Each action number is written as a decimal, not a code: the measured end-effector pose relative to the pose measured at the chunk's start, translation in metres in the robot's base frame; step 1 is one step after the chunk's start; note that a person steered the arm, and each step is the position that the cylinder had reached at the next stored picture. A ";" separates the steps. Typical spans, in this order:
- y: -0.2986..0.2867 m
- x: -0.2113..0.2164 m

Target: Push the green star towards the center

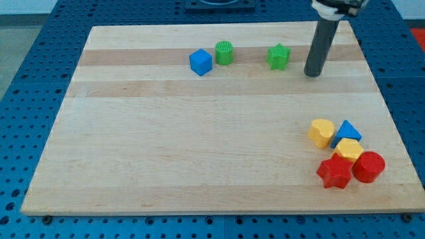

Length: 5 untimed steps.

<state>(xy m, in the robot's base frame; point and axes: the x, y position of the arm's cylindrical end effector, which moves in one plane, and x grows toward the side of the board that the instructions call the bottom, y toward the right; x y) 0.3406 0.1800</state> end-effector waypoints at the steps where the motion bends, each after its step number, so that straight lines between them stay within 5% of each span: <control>1: 0.000 -0.032; 5: -0.060 -0.052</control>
<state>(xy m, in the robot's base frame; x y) 0.2882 0.1202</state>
